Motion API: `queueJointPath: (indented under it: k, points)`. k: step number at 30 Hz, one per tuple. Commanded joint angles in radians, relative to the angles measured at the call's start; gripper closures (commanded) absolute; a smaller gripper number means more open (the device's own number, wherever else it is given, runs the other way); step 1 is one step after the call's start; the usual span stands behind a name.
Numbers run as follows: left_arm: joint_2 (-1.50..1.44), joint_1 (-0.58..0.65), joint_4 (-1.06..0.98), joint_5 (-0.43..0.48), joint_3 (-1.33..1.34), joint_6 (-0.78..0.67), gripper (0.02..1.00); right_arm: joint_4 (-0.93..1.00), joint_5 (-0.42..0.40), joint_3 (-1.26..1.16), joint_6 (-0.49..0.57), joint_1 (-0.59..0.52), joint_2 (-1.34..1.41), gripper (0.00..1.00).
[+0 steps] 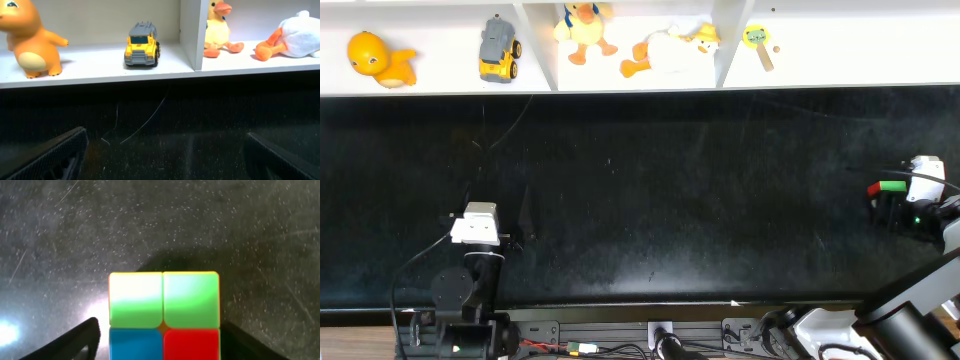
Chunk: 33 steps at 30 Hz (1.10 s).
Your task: Store Toys
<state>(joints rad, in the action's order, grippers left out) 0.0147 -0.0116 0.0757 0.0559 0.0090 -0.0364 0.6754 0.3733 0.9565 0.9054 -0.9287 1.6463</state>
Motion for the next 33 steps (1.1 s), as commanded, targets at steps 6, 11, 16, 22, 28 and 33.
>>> queueJointPath:
  k: [6,11,16,22,28,33]
  points:
    - [-0.012,0.002,0.005,-0.005,-0.001,-0.016,0.023,-0.034,0.019,0.02,-0.062,0.036,0.003,0.448]
    - [-0.012,0.002,0.005,-0.005,-0.001,-0.016,0.02,-0.051,0.019,0.021,-0.108,0.087,-0.04,0.505]
    - [-0.012,0.002,0.005,-0.005,-0.001,-0.016,0.02,-0.055,0.018,0.053,-0.125,0.156,-0.102,0.551]
    - [-0.011,0.002,0.005,-0.005,-0.001,-0.016,0.02,-0.051,-0.026,0.185,-0.18,0.245,-0.122,0.555]
    - [-0.012,0.002,0.005,-0.005,-0.001,-0.016,0.02,-0.05,-0.034,0.349,-0.214,0.322,-0.066,0.549]
    - [-0.012,0.002,0.005,-0.005,-0.001,-0.016,0.02,-0.01,-0.034,0.499,-0.278,0.387,0.039,0.549]
